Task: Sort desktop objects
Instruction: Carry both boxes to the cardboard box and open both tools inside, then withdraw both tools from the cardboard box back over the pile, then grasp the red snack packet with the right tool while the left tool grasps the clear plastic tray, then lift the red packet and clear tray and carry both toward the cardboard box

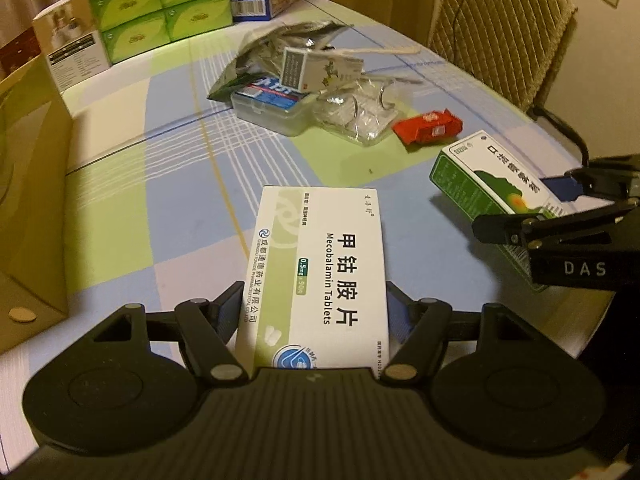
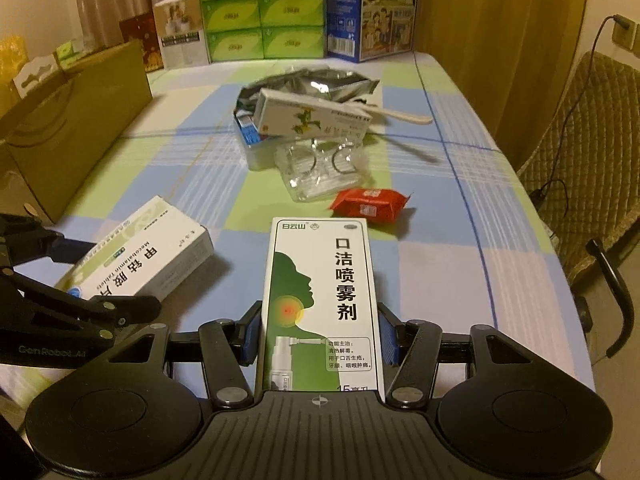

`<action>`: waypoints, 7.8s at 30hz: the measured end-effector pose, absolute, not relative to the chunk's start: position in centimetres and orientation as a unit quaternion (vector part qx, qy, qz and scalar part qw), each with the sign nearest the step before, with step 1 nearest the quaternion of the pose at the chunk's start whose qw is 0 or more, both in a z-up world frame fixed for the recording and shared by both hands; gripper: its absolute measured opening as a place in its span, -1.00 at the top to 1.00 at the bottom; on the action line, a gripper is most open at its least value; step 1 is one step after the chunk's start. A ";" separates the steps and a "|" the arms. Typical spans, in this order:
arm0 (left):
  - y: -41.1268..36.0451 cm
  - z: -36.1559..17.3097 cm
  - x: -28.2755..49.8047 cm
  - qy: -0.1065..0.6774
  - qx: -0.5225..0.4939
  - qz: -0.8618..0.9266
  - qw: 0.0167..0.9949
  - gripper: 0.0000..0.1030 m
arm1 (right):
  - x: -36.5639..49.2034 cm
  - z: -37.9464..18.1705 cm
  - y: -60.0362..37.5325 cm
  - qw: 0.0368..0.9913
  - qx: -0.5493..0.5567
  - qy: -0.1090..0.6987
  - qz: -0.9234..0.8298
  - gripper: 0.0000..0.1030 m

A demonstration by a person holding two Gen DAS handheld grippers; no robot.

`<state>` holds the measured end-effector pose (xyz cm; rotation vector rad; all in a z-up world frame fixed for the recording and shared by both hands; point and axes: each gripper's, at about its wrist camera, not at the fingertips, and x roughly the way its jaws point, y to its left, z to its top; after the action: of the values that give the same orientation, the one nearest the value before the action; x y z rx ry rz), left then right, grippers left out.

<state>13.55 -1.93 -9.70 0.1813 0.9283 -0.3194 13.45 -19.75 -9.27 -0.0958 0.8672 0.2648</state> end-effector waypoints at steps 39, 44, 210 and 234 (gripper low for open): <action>24.1 5.7 13.1 0.373 0.039 0.027 0.927 -0.31 | 18.0 4.0 8.3 0.881 -0.073 0.332 0.328 -0.03; 26.9 5.0 15.5 0.376 0.033 0.031 0.925 -0.31 | 20.5 3.1 11.7 0.875 -0.073 0.340 0.336 -0.03; -5.9 -13.2 29.5 0.371 0.039 -0.309 0.875 -0.42 | 25.6 -11.2 -23.2 0.920 -0.034 0.387 0.048 0.22; -3.4 -11.8 23.6 0.395 0.053 -0.235 0.886 0.47 | 22.8 -11.0 -22.8 0.915 -0.012 0.395 0.088 0.23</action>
<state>23.59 -3.45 -11.77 0.1105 0.8216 -0.4894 22.82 -22.80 -11.05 -0.0254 0.8125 0.1810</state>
